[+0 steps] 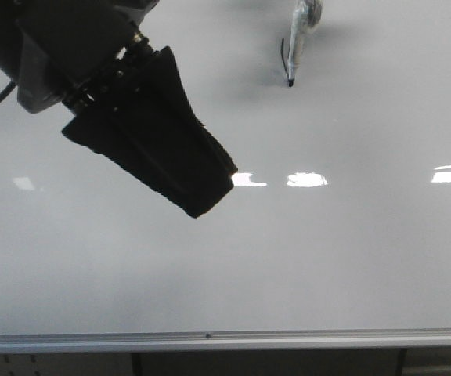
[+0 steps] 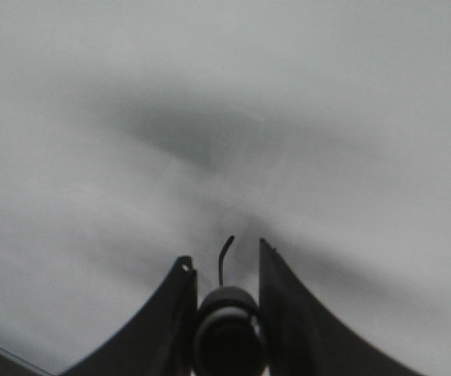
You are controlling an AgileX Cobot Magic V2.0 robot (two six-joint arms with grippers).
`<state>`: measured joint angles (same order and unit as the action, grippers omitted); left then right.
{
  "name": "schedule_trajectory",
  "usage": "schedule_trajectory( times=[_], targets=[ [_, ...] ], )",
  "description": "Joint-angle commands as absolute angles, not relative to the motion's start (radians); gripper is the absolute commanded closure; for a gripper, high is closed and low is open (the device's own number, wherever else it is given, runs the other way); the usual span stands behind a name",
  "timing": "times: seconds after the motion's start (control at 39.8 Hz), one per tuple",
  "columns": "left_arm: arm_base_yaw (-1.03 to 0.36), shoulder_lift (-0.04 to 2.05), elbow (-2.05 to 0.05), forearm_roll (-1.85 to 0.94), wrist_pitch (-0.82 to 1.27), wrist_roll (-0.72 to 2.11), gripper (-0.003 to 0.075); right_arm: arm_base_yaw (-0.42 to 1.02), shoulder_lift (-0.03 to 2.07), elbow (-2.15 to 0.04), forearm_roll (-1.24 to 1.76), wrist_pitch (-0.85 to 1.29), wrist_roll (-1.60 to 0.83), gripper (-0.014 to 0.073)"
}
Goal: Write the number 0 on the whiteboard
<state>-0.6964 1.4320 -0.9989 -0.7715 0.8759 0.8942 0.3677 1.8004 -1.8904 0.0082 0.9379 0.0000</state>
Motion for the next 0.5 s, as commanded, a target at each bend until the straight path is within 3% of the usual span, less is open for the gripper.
schedule_trajectory(
  times=[0.0, 0.48],
  targets=[
    [-0.700, 1.397, -1.030, -0.821, 0.865, 0.889, 0.0740, 0.367, 1.758, -1.921, -0.020, 0.892, 0.000, 0.0653],
    [-0.700, 1.397, -1.030, -0.821, 0.865, 0.889, 0.0740, 0.307, 1.749, -1.942, -0.098, 0.901, 0.000, 0.0653]
  ],
)
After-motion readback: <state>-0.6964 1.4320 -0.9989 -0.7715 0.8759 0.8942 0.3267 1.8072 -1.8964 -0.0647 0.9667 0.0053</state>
